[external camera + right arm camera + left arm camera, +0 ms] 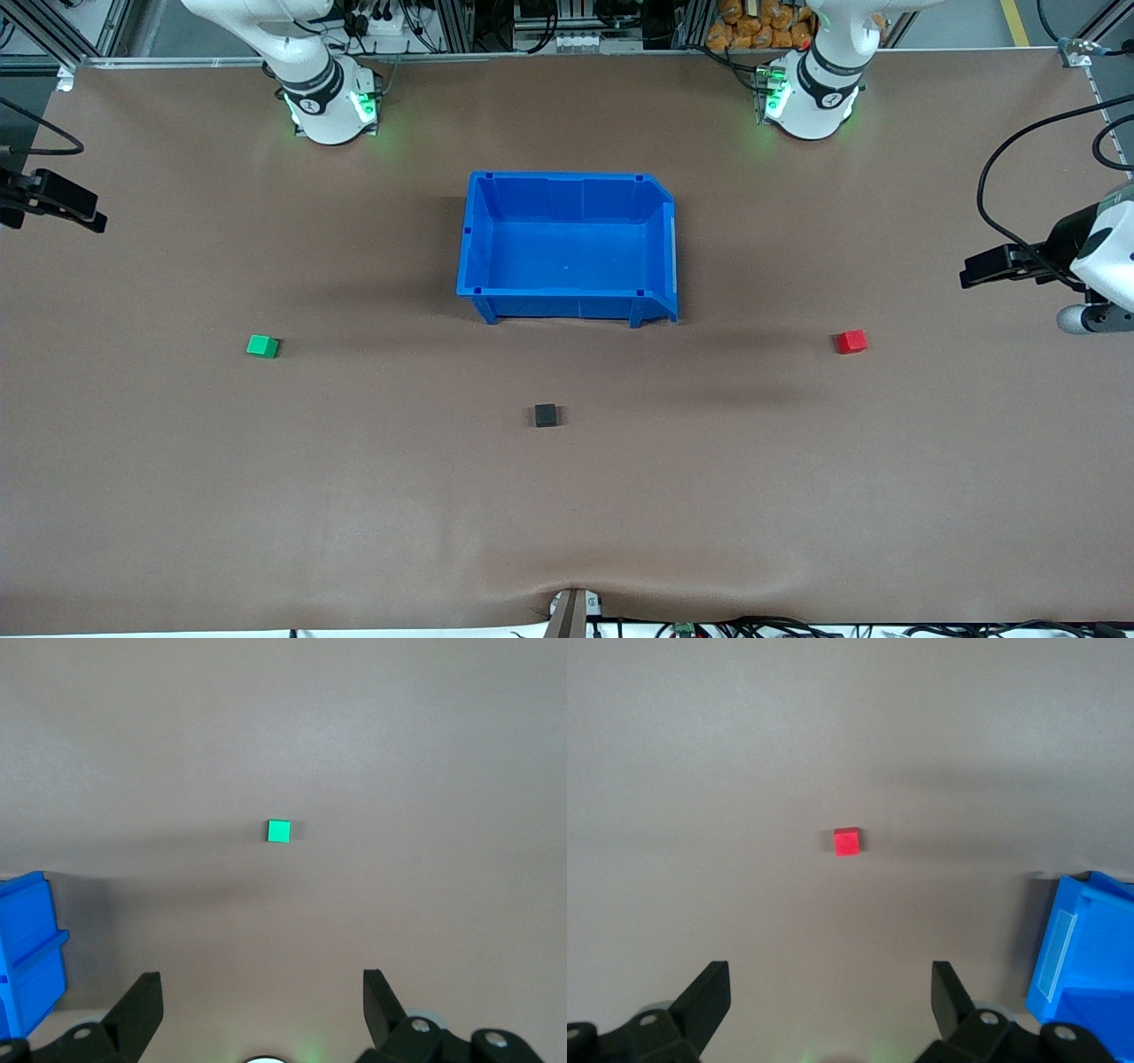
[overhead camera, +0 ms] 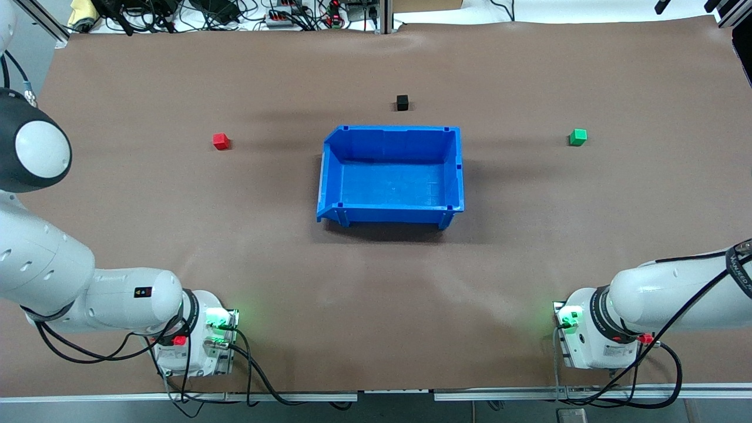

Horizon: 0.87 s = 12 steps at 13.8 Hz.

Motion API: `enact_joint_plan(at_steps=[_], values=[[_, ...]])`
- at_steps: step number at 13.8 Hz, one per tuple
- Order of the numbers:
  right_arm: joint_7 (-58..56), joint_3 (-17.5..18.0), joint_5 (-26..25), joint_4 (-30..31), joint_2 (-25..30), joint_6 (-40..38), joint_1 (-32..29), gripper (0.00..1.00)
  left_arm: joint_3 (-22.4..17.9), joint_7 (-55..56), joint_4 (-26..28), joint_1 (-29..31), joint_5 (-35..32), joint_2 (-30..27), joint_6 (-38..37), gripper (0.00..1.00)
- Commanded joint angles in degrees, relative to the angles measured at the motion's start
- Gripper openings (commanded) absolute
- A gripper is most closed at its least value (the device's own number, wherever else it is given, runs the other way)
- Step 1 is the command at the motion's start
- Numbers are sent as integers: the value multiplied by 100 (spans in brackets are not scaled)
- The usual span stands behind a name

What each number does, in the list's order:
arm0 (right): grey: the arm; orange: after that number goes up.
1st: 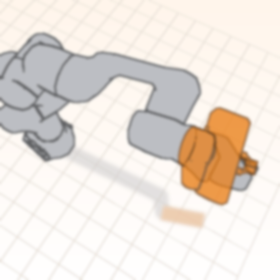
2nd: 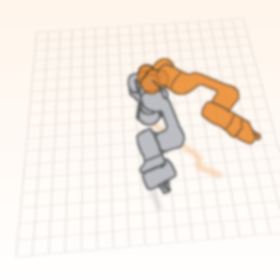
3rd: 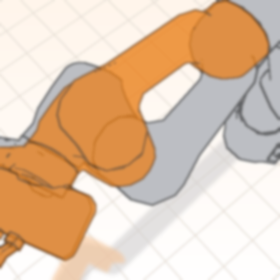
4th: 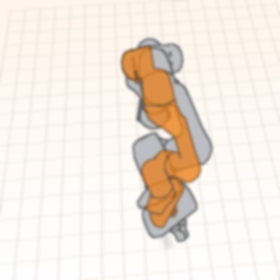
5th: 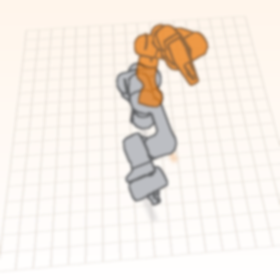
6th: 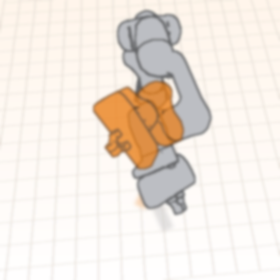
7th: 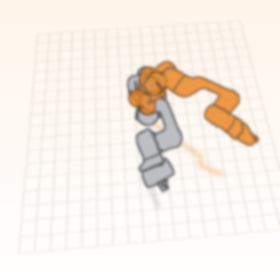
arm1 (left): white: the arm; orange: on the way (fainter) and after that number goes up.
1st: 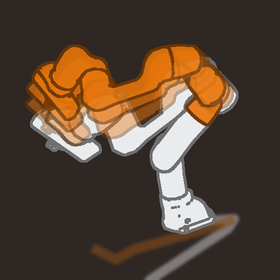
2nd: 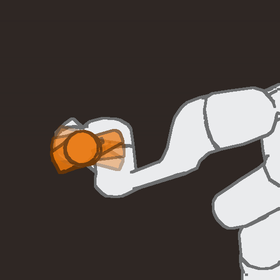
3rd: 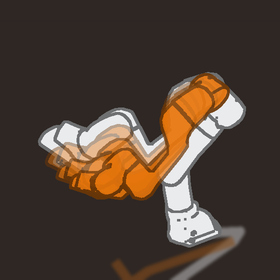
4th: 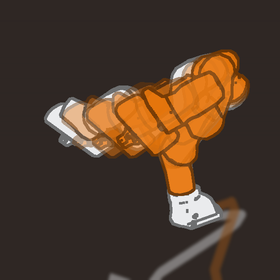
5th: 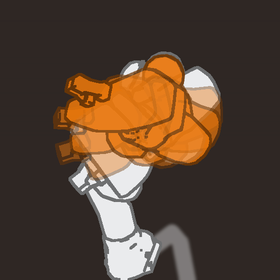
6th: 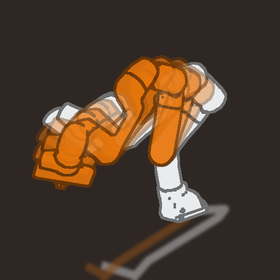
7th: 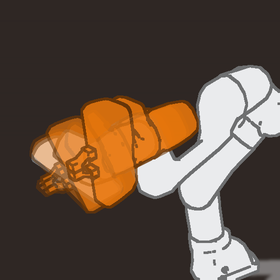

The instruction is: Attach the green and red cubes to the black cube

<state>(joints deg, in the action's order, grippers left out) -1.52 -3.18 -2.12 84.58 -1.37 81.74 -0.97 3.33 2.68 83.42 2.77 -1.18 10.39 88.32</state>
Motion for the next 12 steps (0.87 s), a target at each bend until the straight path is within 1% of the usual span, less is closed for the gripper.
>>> enact_joint_plan(at_steps=[1, 4, 5, 7, 10, 12], values=[[12, 20, -78, -100, -30, -80, 0, 100, 10, -57, -326, -31, -119, 165, -69, 100], [12, 20, -78, -100, -30, -80, 0, 100, -25, -66, -326, 30, -128, 367, 45, 100], [12, 20, -78, -108, -30, -80, 0, 100, -34, -22, -326, -30, -145, 385, 54, 100], [12, 20, -78, -108, -30, -80, 0, 100, 28, 57, -317, -127, -556, 385, 63, 100], [12, 20, -78, -108, -30, -80, 0, 100, 45, 66, -309, -242, -558, 481, 133, 100], [12, 20, -78, -108, -30, -80, 0, 100, 98, 57, -300, -251, -541, 595, 395, 100]])
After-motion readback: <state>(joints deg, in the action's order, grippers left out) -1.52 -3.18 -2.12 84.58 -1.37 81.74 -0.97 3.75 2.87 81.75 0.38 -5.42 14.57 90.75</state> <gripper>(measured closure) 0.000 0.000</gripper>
